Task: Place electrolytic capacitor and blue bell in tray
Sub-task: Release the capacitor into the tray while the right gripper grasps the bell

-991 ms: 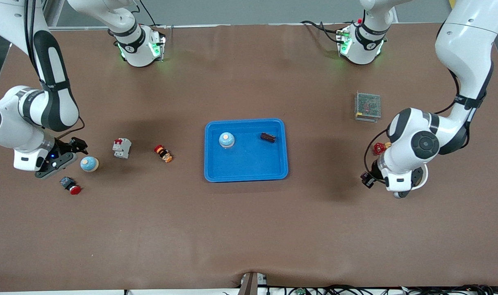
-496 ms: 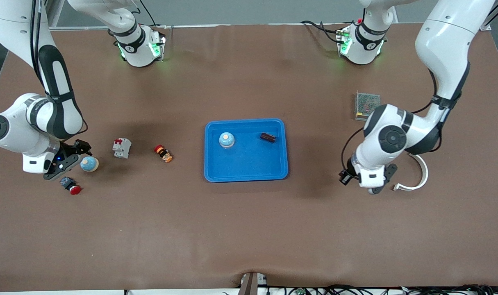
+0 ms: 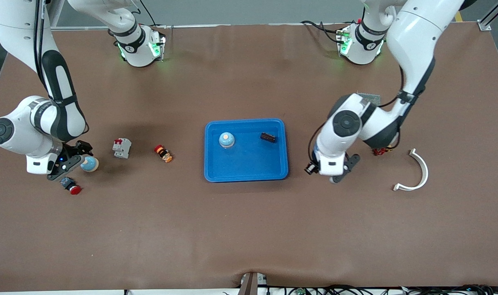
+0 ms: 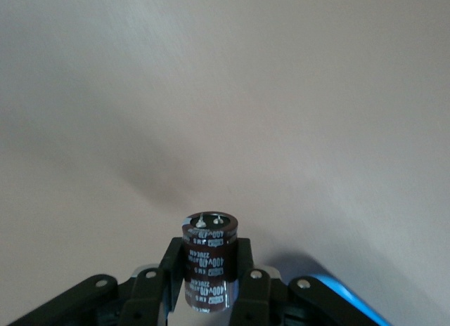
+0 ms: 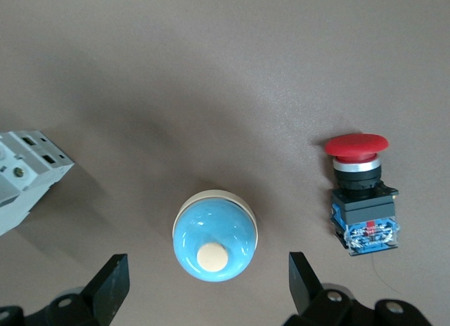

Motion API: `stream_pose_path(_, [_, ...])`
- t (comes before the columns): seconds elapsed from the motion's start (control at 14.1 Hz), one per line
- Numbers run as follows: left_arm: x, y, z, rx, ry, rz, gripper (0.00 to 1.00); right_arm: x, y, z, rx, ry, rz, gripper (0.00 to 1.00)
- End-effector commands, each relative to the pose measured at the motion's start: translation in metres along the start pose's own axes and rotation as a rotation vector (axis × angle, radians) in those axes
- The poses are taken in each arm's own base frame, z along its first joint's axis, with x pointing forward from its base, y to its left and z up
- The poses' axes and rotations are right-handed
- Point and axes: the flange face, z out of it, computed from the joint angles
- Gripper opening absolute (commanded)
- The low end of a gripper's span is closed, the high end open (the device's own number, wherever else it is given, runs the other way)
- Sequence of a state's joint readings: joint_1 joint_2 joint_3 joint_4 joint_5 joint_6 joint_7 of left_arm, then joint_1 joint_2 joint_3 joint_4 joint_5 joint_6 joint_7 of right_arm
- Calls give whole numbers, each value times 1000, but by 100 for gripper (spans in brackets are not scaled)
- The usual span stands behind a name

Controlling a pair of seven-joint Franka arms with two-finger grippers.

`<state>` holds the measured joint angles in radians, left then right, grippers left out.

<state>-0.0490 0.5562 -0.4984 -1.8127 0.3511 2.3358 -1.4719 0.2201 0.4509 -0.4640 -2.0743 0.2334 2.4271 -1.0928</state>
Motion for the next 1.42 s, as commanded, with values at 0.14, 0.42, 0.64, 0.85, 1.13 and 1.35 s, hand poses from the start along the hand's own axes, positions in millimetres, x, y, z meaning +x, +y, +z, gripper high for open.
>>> stream_pose_path(0.14, [-53, 21, -2, 6, 5, 41, 0, -1, 2, 19, 9, 36, -10, 100])
stream_pose_path(0.42, [-89, 39, 12, 4, -16, 84, 0, -1, 2, 35, 16, 56, -29, 100])
stream_pose_path(0.64, [-118, 52, 29, 8, -37, 122, 0, -2, 2, 45, 16, 59, -39, 100])
stream_pose_path(0.85, [-116, 55, 35, 11, -30, 121, 0, -4, 3, 52, 17, 76, -49, 100])
stream_pose_path(1.13, [-130, 54, 47, 27, -39, 137, 0, -7, 5, 57, 26, 82, -46, 100])
stream_pose_path(1.35, [-132, 52, 58, 42, -41, 148, 0, -9, 5, 58, 26, 81, -49, 100])
